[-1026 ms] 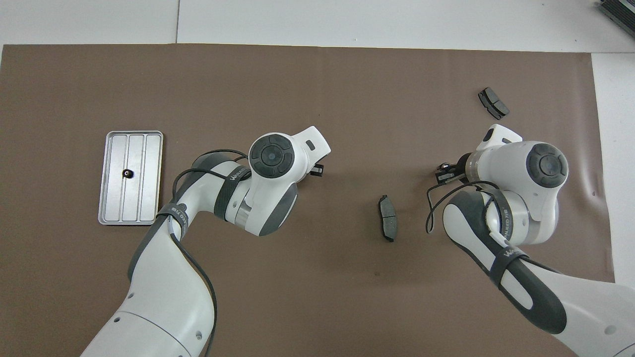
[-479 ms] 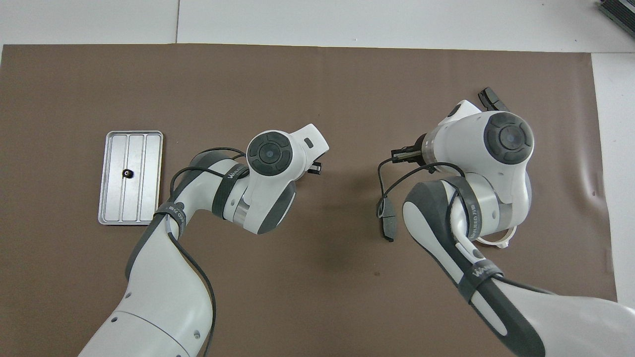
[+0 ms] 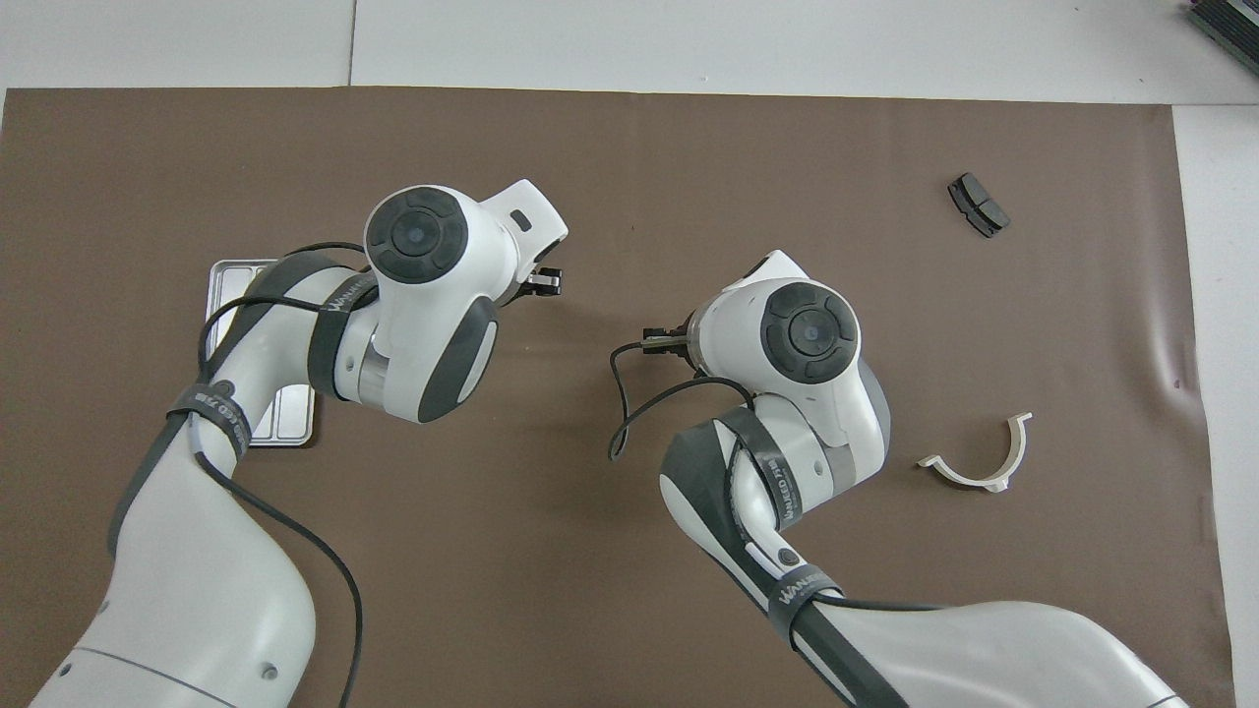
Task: Pick bearing gear from pile to tray
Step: 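Carry the bearing to the tray while the right gripper carries another centreward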
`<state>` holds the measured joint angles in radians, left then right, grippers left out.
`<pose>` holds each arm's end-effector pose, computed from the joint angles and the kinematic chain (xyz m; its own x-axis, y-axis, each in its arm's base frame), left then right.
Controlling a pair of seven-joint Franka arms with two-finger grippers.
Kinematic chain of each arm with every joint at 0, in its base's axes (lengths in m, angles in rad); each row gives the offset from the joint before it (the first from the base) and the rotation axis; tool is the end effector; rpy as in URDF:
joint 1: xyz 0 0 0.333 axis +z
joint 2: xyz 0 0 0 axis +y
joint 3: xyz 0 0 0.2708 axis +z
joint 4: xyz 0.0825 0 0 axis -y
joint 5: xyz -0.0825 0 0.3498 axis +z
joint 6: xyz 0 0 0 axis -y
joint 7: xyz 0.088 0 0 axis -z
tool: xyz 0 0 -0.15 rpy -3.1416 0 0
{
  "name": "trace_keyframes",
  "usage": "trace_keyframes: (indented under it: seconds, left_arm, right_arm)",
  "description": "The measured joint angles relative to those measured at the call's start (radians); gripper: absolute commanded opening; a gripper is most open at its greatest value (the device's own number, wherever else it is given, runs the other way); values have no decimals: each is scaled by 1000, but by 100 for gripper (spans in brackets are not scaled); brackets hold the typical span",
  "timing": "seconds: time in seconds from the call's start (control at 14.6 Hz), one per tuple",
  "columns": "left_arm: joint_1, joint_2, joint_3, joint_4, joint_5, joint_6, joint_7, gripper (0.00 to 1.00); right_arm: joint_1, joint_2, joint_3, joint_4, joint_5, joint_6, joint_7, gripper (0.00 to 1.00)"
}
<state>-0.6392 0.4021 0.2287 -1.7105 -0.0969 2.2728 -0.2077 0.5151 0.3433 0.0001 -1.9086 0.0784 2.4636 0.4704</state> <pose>0.5764 -0.2672 0.3120 0.9716 -0.1660 0.1685 -0.1734 -0.9844 0.0301 0.5300 0.3024 0.2760 0.9872 -0.0228 0.1580 0.0010 -0.9889 -0.1487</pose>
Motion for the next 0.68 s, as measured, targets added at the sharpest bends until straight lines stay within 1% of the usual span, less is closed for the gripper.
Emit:
trace_keyframes:
  seconds: [0.14,0.27,0.34,0.41,0.55,0.68]
  left_arm:
    - [75,-39,1,-6,0,-41,78,0]
    - [153,-64,2,-12,0,-80,186,0]
    - [191,-71,2,-15,0,-95,242,0]
    - [229,-78,2,-21,0,-109,289,0]
    - [288,-87,1,-48,0,-115,351,0]
    - [322,-100,1,-96,-1,-109,382,0]
  right_arm:
    - [49,48,0,24,-16,29,85,0]
    - [77,95,0,66,-75,41,172,0]
    - [80,112,0,79,-99,57,193,15]
    - [79,125,-1,86,-108,67,199,99]
    - [78,135,-7,91,-112,70,199,100]
    - [76,135,-14,96,-114,70,199,100]
